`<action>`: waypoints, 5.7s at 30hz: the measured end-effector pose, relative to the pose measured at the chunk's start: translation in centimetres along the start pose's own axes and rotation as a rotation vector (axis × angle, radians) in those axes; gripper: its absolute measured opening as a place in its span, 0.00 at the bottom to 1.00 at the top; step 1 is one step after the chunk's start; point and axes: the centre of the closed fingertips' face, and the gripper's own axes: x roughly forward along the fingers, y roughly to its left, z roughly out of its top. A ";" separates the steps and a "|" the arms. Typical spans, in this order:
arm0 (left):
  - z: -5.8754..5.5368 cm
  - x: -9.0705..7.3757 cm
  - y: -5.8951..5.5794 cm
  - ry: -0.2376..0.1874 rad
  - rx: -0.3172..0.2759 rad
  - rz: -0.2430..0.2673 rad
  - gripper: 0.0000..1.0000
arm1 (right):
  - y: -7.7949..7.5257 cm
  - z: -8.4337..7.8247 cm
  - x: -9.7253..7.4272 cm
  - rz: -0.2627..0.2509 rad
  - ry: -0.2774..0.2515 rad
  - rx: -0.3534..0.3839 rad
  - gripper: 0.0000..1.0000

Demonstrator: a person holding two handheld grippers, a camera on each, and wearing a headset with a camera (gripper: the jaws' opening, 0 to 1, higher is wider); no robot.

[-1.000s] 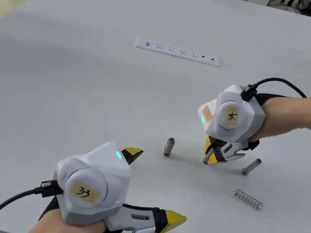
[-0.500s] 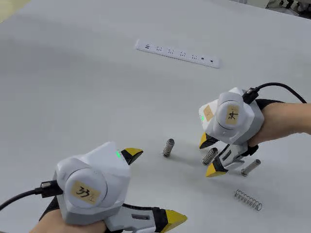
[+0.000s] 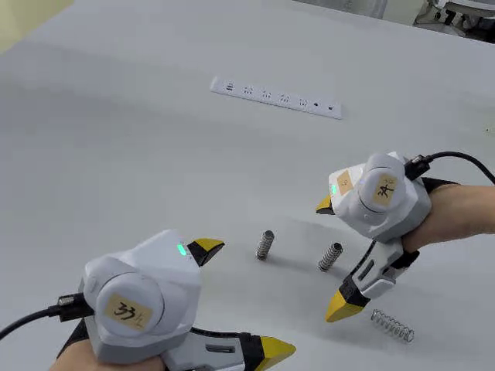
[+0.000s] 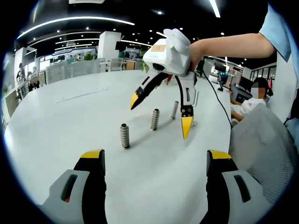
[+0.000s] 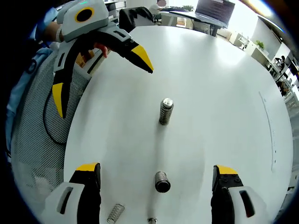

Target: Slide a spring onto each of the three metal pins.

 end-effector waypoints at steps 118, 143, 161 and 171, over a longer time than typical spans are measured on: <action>0.7 11.5 -8.8 0.149 0.443 -0.488 0.44 | 12.4 -12.8 -10.2 -0.439 -0.399 0.708 0.99; -0.2 15.4 -10.3 0.215 0.482 -0.542 0.13 | 15.2 -14.6 -9.7 -0.444 -0.394 0.790 0.99; -0.7 15.1 -10.3 0.234 0.473 -0.540 0.08 | 14.5 -14.0 -9.1 -0.436 -0.398 0.782 0.99; -0.6 14.5 -9.9 0.218 0.432 -0.519 0.07 | 14.6 -13.7 -8.6 -0.426 -0.396 0.780 0.98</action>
